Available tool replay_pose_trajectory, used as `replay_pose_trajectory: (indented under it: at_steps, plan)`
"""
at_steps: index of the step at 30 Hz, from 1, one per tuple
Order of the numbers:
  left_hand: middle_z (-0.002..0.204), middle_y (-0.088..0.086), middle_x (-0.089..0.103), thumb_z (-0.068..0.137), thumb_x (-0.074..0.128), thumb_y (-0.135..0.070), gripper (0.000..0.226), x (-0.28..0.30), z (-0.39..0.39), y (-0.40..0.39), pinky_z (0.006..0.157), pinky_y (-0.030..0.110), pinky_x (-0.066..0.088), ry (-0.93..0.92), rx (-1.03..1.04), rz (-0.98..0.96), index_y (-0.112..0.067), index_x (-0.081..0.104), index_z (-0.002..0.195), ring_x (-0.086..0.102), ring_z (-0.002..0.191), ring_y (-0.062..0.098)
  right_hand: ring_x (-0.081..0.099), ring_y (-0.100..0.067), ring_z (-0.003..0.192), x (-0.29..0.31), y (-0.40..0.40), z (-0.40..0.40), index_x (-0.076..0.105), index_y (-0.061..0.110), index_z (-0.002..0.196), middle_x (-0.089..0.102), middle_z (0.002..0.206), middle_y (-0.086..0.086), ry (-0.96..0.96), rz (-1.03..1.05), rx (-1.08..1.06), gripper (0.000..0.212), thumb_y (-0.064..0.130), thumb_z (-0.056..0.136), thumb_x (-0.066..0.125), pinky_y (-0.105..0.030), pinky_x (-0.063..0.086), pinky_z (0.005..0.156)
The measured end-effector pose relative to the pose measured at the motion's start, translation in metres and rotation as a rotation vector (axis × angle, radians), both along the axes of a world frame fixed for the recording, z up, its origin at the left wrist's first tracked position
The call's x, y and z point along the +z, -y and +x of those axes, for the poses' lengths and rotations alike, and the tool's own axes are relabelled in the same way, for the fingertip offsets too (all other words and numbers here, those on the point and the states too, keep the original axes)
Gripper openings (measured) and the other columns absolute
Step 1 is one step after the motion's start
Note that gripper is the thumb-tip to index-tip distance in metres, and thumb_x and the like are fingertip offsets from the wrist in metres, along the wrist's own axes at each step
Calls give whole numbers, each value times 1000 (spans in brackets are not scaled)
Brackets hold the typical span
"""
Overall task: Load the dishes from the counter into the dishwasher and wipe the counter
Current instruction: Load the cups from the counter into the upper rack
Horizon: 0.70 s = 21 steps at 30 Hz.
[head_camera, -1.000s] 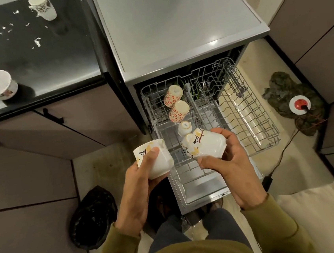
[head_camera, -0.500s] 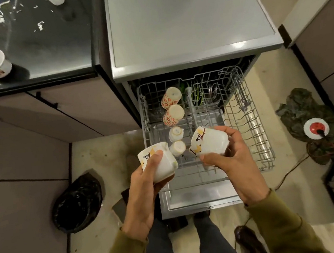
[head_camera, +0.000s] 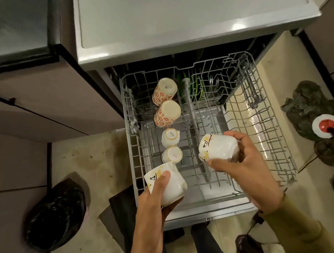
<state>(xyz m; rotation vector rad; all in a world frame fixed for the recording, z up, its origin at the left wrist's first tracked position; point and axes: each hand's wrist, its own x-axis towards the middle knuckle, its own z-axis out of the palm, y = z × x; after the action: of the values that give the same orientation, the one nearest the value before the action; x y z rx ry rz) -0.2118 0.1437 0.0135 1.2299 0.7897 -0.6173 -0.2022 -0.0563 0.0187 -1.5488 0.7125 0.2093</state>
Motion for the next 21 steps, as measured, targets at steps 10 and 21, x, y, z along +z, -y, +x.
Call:
replay_pose_trajectory:
  at_steps: [10, 21]
  plan:
    - [102, 12, 76, 49, 81, -38, 69, -108, 27, 17, 65, 34, 61, -95, 79, -107, -10, 70, 111, 74, 92, 27, 58, -23, 102, -142, 41, 164, 42, 19, 129, 56, 116, -5, 74, -500, 257, 80, 19, 62, 86, -36, 55, 88]
    - [78, 14, 75, 43, 94, -18, 73, -163, 23, 38, 45, 35, 58, -314, 164, -154, 0, 64, 106, 66, 85, 38, 51, -30, 120, -200, 45, 267, 38, 12, 139, 50, 132, -13, 90, -797, 535, 85, 26, 70, 85, -32, 45, 96]
